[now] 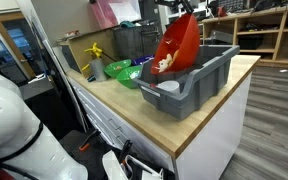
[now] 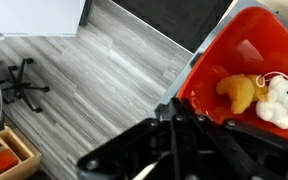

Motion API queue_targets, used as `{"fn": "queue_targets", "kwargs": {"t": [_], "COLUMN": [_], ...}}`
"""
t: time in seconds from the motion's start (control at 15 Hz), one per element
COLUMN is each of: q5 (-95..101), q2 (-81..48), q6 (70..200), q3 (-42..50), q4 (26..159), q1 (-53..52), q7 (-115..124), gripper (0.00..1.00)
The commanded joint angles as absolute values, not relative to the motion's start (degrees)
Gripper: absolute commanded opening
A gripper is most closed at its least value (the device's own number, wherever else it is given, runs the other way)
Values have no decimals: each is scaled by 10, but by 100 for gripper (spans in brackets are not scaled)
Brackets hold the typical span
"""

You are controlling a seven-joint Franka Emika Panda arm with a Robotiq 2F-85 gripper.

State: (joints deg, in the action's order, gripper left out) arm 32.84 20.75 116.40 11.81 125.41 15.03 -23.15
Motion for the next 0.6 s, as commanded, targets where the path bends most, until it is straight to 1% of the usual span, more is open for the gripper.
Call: {"fn": "queue_targets", "kwargs": {"t": [0.0,0.27,0.53], "q5": [322,325,353], "q2": [190,188,193], "q6": [1114,1143,1213], "q3": [111,112,109], "q4": [1228,1224,1226], "q1": [143,134,131], "q7": [-163,-123,-109], "gripper": [1,1,1]}}
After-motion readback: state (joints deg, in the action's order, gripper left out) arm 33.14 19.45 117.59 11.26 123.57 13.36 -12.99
